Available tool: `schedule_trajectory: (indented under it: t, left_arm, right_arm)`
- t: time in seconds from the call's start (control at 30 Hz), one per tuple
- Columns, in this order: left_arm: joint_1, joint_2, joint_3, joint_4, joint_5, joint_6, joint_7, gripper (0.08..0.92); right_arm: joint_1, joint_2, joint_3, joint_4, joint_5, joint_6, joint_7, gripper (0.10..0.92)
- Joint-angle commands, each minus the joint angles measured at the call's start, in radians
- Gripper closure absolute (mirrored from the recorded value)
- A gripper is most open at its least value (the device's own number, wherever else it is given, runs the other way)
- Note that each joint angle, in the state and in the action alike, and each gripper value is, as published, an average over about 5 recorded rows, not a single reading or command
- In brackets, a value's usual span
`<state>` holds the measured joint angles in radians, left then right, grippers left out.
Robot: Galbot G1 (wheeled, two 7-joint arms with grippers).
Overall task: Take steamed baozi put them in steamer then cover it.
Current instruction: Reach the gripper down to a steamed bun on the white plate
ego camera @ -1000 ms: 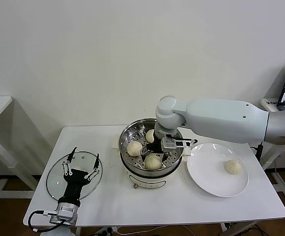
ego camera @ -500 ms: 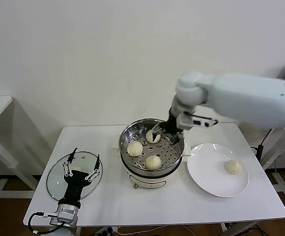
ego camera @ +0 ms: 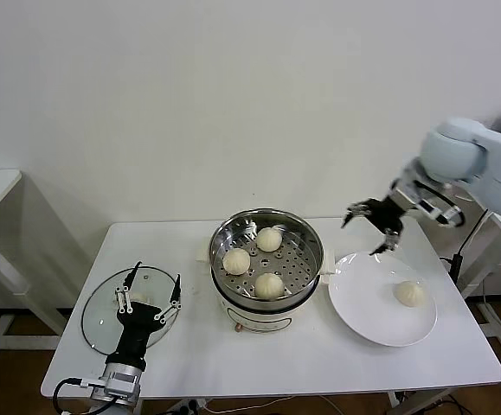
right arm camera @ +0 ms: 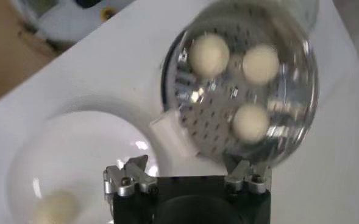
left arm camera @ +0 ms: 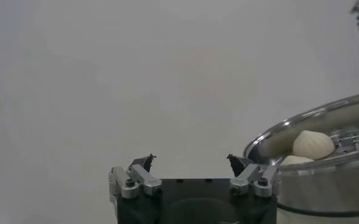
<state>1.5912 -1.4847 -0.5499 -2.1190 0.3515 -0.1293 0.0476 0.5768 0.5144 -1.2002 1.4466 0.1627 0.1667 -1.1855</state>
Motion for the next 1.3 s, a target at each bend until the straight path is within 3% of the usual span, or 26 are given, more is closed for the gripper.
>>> schedule_trajectory:
  t: [0.03, 0.23, 0.53, 1.3]
  left_arm:
    - [0.007, -0.003, 0.008, -0.004, 0.011, 0.001, -0.003, 0.177]
    - [0.006, -0.004, 0.012, -0.002, 0.013, 0.004, -0.004, 0.177]
    - [-0.002, -0.006, 0.009, 0.013, 0.012, 0.004, -0.004, 0.177]
    - [-0.019, -0.009, -0.004, 0.032, 0.008, 0.007, -0.004, 0.177]
  right_arm:
    - [-0.681, -0.162, 0.601, -0.139, -0.197, -0.230, -0.033, 0.203]
    - [-0.845, -0.061, 0.803, -0.317, -0.321, -0.192, 0.008, 0.203]
    - [-0.841, 0.061, 0.830, -0.443, -0.417, -0.151, 0.051, 0.203]
    - [-0.820, 0.164, 0.807, -0.511, -0.477, -0.131, 0.050, 0.203]
